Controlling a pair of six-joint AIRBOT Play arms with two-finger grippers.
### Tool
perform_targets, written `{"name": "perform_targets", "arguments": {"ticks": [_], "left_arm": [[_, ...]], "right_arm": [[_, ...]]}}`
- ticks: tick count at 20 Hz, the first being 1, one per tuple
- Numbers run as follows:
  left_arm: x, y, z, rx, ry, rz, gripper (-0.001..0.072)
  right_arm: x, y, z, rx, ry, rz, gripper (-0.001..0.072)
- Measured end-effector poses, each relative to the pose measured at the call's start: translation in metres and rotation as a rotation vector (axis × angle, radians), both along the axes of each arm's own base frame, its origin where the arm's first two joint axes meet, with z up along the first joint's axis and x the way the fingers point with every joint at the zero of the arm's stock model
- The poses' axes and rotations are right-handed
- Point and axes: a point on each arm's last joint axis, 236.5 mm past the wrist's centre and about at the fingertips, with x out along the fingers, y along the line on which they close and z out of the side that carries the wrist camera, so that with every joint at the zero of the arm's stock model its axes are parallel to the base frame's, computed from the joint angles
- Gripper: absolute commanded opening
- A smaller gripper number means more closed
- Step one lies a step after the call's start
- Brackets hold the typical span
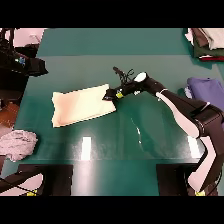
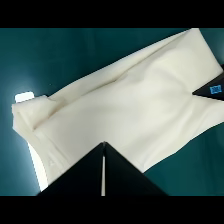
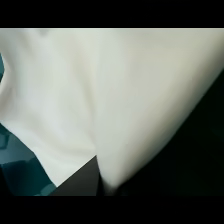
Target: Fold the shirts.
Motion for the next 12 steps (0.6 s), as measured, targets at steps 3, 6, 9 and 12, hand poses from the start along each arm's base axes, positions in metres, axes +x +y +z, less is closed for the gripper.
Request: {"name": "perform_targets", "arguments": {"ticks": [3, 6, 9, 12], "left_arm": [[-0.003, 0.0, -0.002, 0.002, 0.013, -0.004, 0.0025], [-0.004, -0.003, -0.002, -0.009, 0.018, -0.008, 0.0025], [-0.004, -0.01, 0.001, -0.042, 0.015, -0.019, 0.0024], [-0.002, -0.018, 0.005, -0.079, 0.002, -0.024, 0.0024]], "right_arm": [[0.01, -0.02, 0.026, -0.001, -0.053, 0.016, 0.0018], [0.032, -0.077, 0.056, -0.041, -0.12, -0.032, 0.0017], [0.061, -0.165, 0.083, -0.085, -0.16, -0.192, 0.0017], [0.075, -0.27, 0.102, -0.118, -0.173, -0.41, 0.0017]]}}
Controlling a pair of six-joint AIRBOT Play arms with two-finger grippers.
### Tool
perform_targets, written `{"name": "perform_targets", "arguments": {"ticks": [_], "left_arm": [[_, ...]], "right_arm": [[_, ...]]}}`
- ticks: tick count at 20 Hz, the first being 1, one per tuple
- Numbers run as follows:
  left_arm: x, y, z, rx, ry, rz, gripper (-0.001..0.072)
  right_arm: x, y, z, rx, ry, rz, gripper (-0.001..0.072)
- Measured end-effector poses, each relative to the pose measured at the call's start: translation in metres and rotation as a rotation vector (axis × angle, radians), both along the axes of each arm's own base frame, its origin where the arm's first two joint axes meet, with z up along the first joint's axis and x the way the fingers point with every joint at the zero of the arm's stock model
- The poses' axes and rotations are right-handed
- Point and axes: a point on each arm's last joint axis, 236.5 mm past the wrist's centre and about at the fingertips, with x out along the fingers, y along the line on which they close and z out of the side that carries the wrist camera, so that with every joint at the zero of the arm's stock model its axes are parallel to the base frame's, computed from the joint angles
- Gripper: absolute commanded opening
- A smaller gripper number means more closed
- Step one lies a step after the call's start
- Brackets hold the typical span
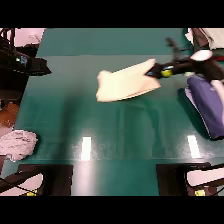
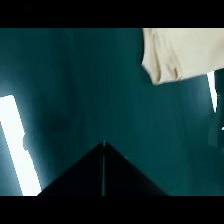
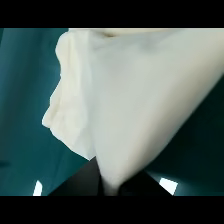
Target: Fold the shirts.
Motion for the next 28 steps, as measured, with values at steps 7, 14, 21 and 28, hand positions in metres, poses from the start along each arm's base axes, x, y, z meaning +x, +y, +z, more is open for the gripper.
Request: {"name": "perform_targets", "arguments": {"ticks": [7, 14, 21, 28], "left_arm": [[0.005, -0.008, 0.007, -0.057, -0.017, 0.02, 0.0025], [0.006, -0.009, 0.008, -0.076, -0.013, 0.041, 0.0025], [0.006, -0.009, 0.008, -0.079, -0.012, 0.044, 0.0025], [0.006, -0.009, 0.008, -0.078, -0.012, 0.042, 0.0025]], "right_arm": [[-0.006, -0.215, 0.037, -0.051, -0.114, -0.529, 0.0016], [-0.01, -0.287, 0.113, -0.13, -0.301, -0.643, 0.0016], [-0.047, -0.309, 0.2, -0.232, -0.442, -0.672, 0.0017], [-0.113, -0.328, 0.174, -0.339, -0.26, -0.753, 0.0019]]}}
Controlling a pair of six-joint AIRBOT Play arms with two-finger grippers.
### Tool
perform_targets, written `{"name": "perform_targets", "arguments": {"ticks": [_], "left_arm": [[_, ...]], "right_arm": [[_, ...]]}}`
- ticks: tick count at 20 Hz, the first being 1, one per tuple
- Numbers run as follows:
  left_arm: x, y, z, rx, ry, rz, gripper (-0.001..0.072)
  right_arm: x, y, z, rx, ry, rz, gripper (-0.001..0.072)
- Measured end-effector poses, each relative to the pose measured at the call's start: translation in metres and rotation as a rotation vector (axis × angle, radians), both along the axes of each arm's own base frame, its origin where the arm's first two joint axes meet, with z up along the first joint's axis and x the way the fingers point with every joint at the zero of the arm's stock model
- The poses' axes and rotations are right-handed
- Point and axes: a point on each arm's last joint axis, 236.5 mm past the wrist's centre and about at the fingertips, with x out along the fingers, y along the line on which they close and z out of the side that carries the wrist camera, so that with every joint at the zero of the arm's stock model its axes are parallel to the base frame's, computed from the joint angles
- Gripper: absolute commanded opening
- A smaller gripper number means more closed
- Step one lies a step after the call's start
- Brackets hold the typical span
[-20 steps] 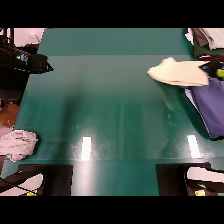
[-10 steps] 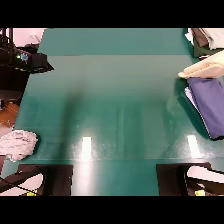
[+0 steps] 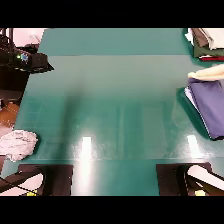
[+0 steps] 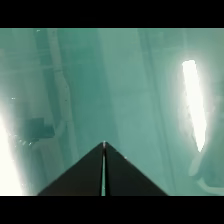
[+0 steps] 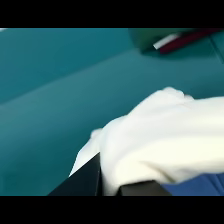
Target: Fold the shirts.
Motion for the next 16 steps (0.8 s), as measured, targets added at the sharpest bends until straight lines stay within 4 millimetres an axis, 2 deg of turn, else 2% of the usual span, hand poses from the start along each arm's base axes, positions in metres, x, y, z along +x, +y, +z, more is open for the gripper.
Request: {"name": "perform_targets", "arguments": {"ticks": [5, 6, 7, 8, 10, 12, 14, 16], "left_arm": [[-0.002, 0.0, -0.001, 0.013, -0.002, -0.02, 0.0025], [-0.002, 0.0, -0.001, 0.016, -0.003, -0.025, 0.0025], [-0.002, 0.0, -0.001, 0.02, -0.004, -0.031, 0.0025], [-0.002, 0.0, -0.001, 0.023, -0.006, -0.035, 0.0025], [-0.003, 0.0, -0.002, 0.027, -0.008, -0.042, 0.0025], [-0.003, 0.0, -0.002, 0.03, -0.009, -0.045, 0.0025], [-0.003, 0.0, -0.002, 0.032, -0.01, -0.048, 0.0025], [-0.002, 0.0, -0.002, 0.032, -0.012, -0.047, 0.0025]], "right_arm": [[-0.071, -0.019, -0.061, 0.036, 0.23, -0.173, 0.0041], [-0.089, -0.023, -0.074, 0.046, 0.281, -0.218, 0.025], [-0.104, -0.025, -0.086, 0.053, 0.324, -0.251, 0.0499], [-0.119, -0.028, -0.097, 0.062, 0.363, -0.287, 0.0604], [-0.142, -0.033, -0.115, 0.084, 0.419, -0.345, 0.06], [-0.155, -0.032, -0.124, 0.114, 0.445, -0.372, 0.0596], [-0.149, -0.021, -0.126, 0.158, 0.425, -0.351, 0.0595], [-0.126, 0.008, -0.122, 0.219, 0.381, -0.262, 0.0586]]}}
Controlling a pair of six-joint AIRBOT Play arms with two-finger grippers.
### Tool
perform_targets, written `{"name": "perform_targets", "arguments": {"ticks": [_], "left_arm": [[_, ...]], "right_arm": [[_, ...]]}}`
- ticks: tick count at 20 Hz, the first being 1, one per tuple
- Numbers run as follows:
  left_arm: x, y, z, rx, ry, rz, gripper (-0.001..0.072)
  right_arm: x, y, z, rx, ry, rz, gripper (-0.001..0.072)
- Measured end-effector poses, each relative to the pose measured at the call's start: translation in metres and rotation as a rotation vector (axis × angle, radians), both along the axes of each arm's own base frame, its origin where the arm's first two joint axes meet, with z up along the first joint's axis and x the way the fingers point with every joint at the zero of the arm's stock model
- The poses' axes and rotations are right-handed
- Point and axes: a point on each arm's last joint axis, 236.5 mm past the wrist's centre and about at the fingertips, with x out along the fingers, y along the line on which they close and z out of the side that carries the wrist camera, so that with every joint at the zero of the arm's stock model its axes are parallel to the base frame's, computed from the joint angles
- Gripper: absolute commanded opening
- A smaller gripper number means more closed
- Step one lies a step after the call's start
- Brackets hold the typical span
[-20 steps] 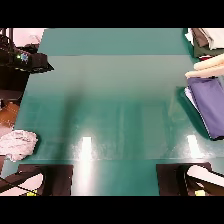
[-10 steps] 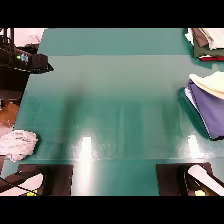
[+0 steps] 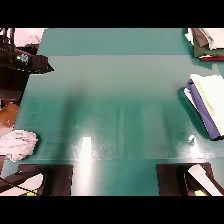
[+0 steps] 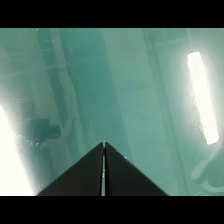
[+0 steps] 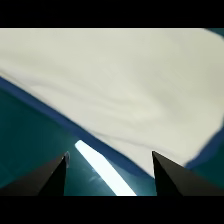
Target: Fold the shirts.
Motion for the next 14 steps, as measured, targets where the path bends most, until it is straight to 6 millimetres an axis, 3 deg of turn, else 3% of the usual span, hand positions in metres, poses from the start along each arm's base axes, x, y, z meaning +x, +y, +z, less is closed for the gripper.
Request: {"name": "perform_targets", "arguments": {"ticks": [2, 4, 5, 9, 11, 14], "left_arm": [[0.0, 0.0, 0.0, 0.001, 0.002, -0.001, 0.0025], [-0.004, 0.0, -0.003, 0.004, 0.019, -0.009, 0.0025], [-0.005, 0.0, -0.003, 0.005, 0.024, -0.011, 0.0025], [-0.008, -0.001, -0.005, 0.007, 0.036, -0.017, 0.0025], [-0.009, -0.001, -0.005, 0.007, 0.038, -0.017, 0.0025], [-0.009, -0.001, -0.005, 0.007, 0.04, -0.018, 0.0025]], "right_arm": [[0.029, 0.044, 0.007, 0.072, -0.057, 0.126, 0.0421], [0.054, 0.097, 0.013, 0.126, -0.094, 0.283, 0.0114], [0.064, 0.125, 0.016, 0.145, -0.105, 0.368, 0.002], [0.085, 0.217, 0.025, 0.166, -0.147, 0.632, 0.0019], [0.091, 0.249, 0.03, 0.159, -0.18, 0.714, 0.0019], [0.096, 0.281, 0.036, 0.152, -0.219, 0.789, 0.002]]}}
